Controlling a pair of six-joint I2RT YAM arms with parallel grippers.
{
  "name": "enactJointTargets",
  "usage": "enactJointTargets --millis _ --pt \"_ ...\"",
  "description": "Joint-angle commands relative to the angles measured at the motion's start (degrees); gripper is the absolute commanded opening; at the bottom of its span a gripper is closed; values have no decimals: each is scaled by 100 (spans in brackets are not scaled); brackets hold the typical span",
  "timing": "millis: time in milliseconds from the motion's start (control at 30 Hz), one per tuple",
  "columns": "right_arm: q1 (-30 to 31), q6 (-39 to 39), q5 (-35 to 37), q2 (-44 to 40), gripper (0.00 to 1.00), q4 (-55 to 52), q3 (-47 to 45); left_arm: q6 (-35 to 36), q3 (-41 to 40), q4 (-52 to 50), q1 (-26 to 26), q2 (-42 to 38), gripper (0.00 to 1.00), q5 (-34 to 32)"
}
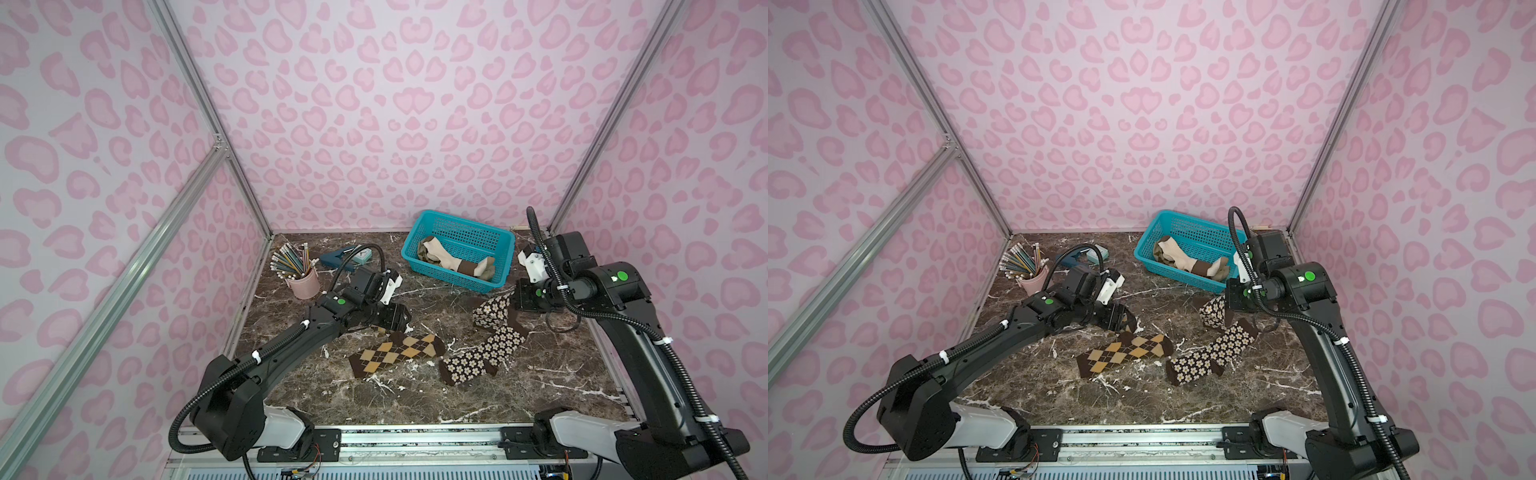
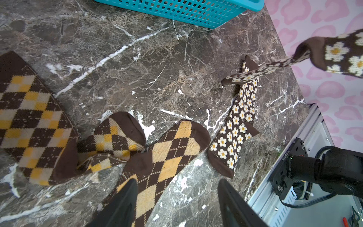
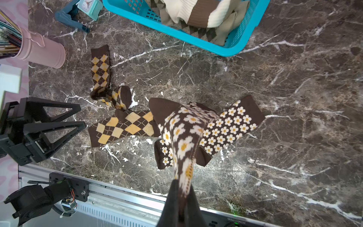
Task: Place the socks together as a pair
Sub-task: Place the sock in the sock.
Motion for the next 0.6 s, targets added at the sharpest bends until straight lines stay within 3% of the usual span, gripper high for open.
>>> enactJointTargets --millis 0,200,433,567 --pt "-126 -194 -179 -113 2 -41 39 -94 13 67 10 -99 68 -119" --pt "-136 -371 -704 57 0 -30 -93 -236 85 66 8 -218 67 -189" --pt "1545 -175 -651 1267 2 557 -490 -459 -245 146 10 -583 66 -244" --pt "2156 -73 -777 2472 6 1096 36 -520 -489 137 10 -813 66 -304"
